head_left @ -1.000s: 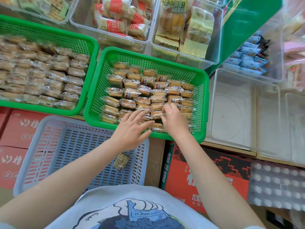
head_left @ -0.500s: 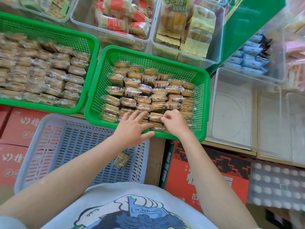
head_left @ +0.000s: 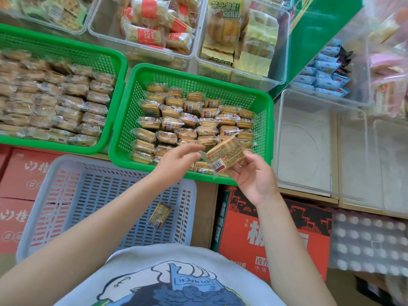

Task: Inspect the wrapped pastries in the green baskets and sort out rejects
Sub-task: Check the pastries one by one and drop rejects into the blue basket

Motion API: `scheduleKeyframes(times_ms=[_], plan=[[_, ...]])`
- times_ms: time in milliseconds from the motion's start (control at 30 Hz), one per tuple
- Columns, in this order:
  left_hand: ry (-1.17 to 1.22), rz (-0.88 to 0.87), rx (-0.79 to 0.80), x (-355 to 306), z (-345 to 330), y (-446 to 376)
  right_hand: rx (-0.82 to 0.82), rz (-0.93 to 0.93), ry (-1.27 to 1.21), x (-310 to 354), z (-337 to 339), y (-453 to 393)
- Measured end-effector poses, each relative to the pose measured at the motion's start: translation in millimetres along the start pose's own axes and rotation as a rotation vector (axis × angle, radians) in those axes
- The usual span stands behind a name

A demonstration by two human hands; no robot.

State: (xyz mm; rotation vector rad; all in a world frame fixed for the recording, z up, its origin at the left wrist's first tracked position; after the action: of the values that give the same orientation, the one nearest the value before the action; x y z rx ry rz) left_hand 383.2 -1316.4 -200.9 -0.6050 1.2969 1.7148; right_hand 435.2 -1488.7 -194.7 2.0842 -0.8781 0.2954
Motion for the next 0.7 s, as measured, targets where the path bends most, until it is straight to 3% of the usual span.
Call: scheduleKeyframes(times_ms=[67,133,267,433,533,700], plan=[[0.469,0.01,0.036,-11.9,1.7,8.4,-0.002,0.003,-0.049,-4.1,-6.7,5.6],[0.626,-0.029,0.023,-21.7,4.8,15.2,-0.023,0.012,-0.097,-7.6,-9.4,8.8],[0.655,-0.047,-0.049,-25.2,8.9,21.1,0.039,-0.017,-0.084,-13.2,-14.4,13.0],[0.548,-0.019,-0.084,-19.1,14.7,22.6,0.178,0.028,0.231,-0.8,-23.8,23.6],[0.473,0.005,-0.161,-17.9,13.8,25.9,0.083,0.149,0.477,7.6,-24.7,29.3],[0.479,0.108,-0.343,-7.7,16.7,29.1,-0.01,0.276,0.513,12.4,-28.0,36.4]])
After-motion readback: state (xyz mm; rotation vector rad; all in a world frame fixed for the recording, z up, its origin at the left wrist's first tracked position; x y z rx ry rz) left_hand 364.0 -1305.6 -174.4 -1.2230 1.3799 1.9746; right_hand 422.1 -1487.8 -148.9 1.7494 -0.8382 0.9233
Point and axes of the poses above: each hand's wrist, its own y-axis away from the middle knuckle, its own z-axis out of the back of the hand, x = y × z, the point moved 9 cm from there along -y, towards the middle knuckle, and after that the axes turned 11 degrees about -y, right-handed, at the moved point
